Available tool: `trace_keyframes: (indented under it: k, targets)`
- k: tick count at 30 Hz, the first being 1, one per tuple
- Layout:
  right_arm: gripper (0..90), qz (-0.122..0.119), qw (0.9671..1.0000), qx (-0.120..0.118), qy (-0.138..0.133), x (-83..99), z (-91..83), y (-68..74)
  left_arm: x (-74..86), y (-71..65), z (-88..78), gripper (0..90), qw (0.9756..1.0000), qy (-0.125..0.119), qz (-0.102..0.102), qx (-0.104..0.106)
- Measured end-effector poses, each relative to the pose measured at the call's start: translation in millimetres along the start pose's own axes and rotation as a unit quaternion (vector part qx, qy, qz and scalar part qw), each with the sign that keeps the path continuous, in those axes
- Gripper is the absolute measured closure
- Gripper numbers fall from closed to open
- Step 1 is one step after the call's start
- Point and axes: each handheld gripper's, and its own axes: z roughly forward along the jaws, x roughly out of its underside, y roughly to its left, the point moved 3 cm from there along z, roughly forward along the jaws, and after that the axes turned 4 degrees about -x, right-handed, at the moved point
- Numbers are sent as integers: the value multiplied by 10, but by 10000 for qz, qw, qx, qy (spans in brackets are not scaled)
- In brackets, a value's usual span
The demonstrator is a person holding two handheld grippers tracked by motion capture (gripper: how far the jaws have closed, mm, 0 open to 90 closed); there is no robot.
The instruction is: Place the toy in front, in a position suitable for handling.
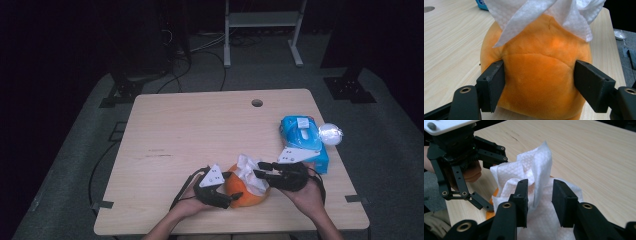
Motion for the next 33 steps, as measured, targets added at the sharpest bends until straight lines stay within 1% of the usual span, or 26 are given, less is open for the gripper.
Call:
trace_keyframes:
  k: [1, 4, 5, 6, 7, 8, 10, 12, 14, 15, 17, 18, 20, 22, 23, 24, 25, 26, 27, 28, 29, 30, 31, 32, 33]
  targets:
    - [617, -22, 10000, -70, 12, 2, 14, 16, -1, -1, 2, 263, 10000, -13, -9, -9]
    - [579, -138, 9998, -64, 115, 13, 108, 59, -8, -22, 18, 264, 10000, -52, -2, -23]
    - [565, -203, 9997, -21, 157, 20, 168, 77, -10, -30, 21, 264, 10000, -65, 24, -13]
    - [556, -219, 9996, 13, 178, 25, 207, 92, -10, -35, 22, 264, 10000, -50, 64, -7]
    - [556, -302, 9993, 102, 188, 32, 260, 107, -8, -35, 24, 264, 10000, -41, 43, -11]
    - [578, -386, 9987, 264, 182, 42, 314, 130, -4, -30, 24, 263, 10000, -39, 4, -13]
    - [654, -493, 9974, 499, 160, 54, 361, 147, 5, -6, 22, 263, 10000, -41, -90, -1]
    - [740, -564, 9964, 603, 209, 59, 370, 147, 4, -3, 22, 261, 10000, -33, -82, 1]
    - [802, -583, 9958, 657, 257, 50, 323, 141, 1, -13, 22, 260, 10000, -45, -22, -22]
    - [819, -534, 9962, 642, 251, 47, 290, 126, 3, -15, 20, 260, 10000, -48, 12, -23]
    - [840, -344, 9973, 612, 233, 75, 211, 65, 12, -2, 18, 259, 10000, -50, -13, -1]
    - [845, -292, 9971, 654, 264, 101, 174, 19, 17, 8, 21, 259, 9999, -84, -58, 8]
    - [847, -126, 9963, 803, 286, 155, 98, -78, 26, 21, 17, 259, 9999, -73, -89, 20]
    - [847, 141, 9952, 902, 358, 235, 19, -212, 35, 28, 13, 259, 9999, -54, -104, 35]
    - [848, 205, 9951, 892, 364, 258, 6, -238, 39, 34, 11, 259, 9999, -48, -110, 47]
    - [848, 320, 9961, 771, 287, 274, -3, -245, 41, 36, 10, 257, 9999, -32, -96, 50]
    - [848, 328, 9966, 717, 243, 266, 0, -237, 41, 46, 7, 253, 9999, -16, -96, 50]
    - [848, 305, 9971, 663, 209, 237, 16, -205, 34, 55, 1, 238, 9999, 19, -144, 46]
    - [848, 278, 9974, 640, 192, 218, 35, -184, 10, 86, -18, 211, 9997, 37, -245, 50]
    - [849, 194, 9977, 620, 199, 197, 69, -153, -5, 112, -32, 183, 9996, 6, -270, 51]
    - [848, 144, 9978, 610, 193, 188, 88, -138, -20, 143, -43, 147, 9995, -78, -290, 1]
    - [849, 131, 9982, 556, 156, 176, 105, -116, -31, 169, -45, 109, 9993, -149, -349, -24]
    - [849, 143, 9987, 486, 100, 155, 108, -89, -37, 176, -45, 101, 9990, -190, -402, 12]
    - [848, 92, 9988, 471, 51, 129, 105, -66, -34, 161, -35, 108, 9992, -180, -356, 50]
    - [848, 62, 9992, 407, 2, 105, 100, -46, -27, 138, -25, 131, 9995, -171, -254, 48]
